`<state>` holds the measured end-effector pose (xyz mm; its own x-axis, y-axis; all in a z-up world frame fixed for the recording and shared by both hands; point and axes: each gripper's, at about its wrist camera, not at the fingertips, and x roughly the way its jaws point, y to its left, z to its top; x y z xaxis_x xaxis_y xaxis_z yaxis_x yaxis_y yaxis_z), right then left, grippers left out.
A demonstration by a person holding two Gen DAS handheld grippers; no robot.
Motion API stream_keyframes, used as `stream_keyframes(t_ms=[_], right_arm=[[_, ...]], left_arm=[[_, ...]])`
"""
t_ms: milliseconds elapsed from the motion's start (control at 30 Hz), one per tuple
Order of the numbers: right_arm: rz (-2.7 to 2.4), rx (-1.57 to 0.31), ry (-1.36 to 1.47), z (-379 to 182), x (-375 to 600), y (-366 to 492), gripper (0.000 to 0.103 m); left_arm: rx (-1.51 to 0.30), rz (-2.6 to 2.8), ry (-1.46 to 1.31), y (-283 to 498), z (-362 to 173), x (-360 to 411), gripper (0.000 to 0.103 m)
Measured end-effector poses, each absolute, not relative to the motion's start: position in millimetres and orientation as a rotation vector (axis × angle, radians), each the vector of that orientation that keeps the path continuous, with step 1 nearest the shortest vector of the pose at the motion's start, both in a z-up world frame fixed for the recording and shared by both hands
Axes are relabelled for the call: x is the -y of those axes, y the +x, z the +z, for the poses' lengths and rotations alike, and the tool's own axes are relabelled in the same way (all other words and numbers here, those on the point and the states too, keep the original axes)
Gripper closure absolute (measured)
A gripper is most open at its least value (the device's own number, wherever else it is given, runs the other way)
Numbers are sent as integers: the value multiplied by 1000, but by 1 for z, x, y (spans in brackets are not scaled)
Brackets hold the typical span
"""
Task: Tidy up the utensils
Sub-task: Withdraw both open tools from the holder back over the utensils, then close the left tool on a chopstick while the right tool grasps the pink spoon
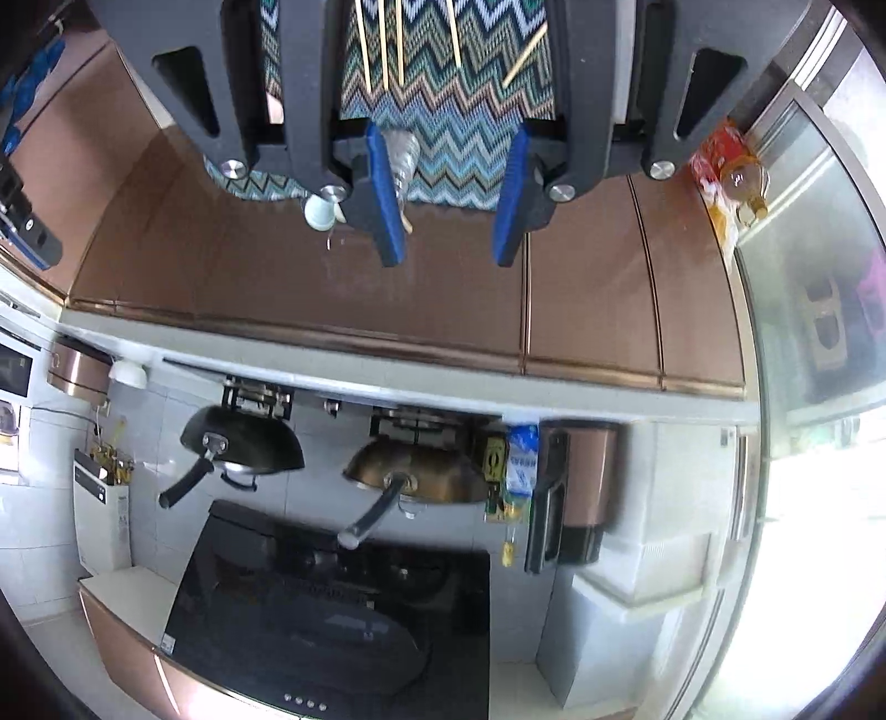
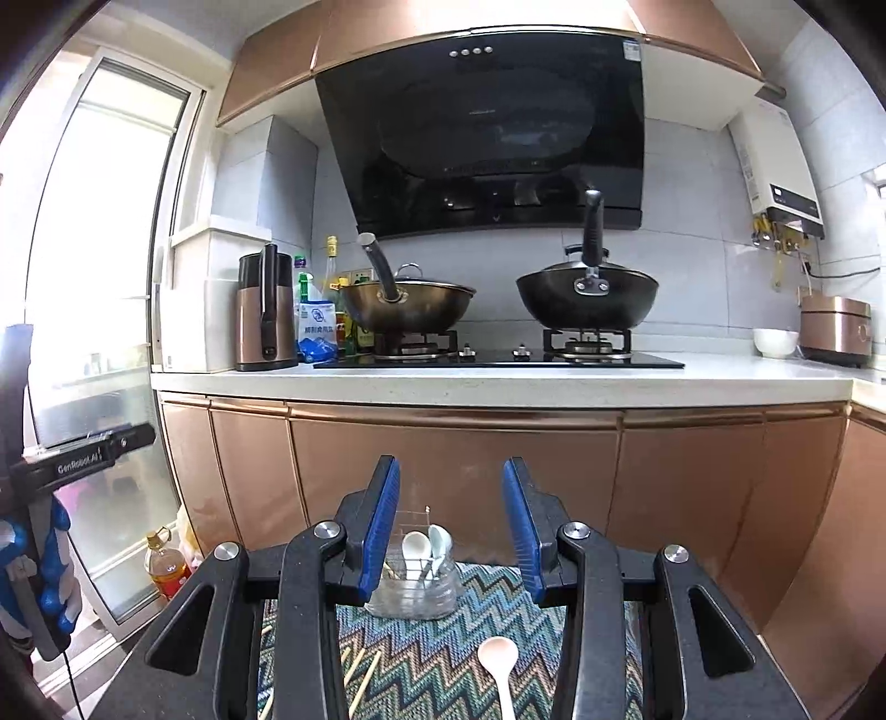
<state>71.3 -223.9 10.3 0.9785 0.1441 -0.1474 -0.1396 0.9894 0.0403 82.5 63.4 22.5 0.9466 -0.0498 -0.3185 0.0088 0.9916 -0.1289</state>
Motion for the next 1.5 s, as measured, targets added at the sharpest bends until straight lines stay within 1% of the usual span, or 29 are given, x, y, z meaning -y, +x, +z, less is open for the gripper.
stream_keyframes(t_ms=[367, 667, 867, 1133, 1333, 1500], right_arm=[[124, -232, 67, -19, 254, 76, 64], [124, -304, 106, -51, 275, 93, 64], [138, -404, 93, -83, 281, 114, 64], [183, -572, 95, -136, 292, 156, 64], [217, -666, 104, -166, 303, 185, 64], [243, -734, 100, -189, 312, 207, 64]], left_arm=[[-533, -114, -133, 97, -25, -54, 72], [-709, -174, -136, 117, -84, -35, 71], [-785, -205, -133, 133, -110, -18, 71], [-1036, -318, -233, 185, -158, 6, 72], [-1174, -294, -254, 230, -192, 20, 73], [-1255, -281, -253, 257, -214, 33, 76]])
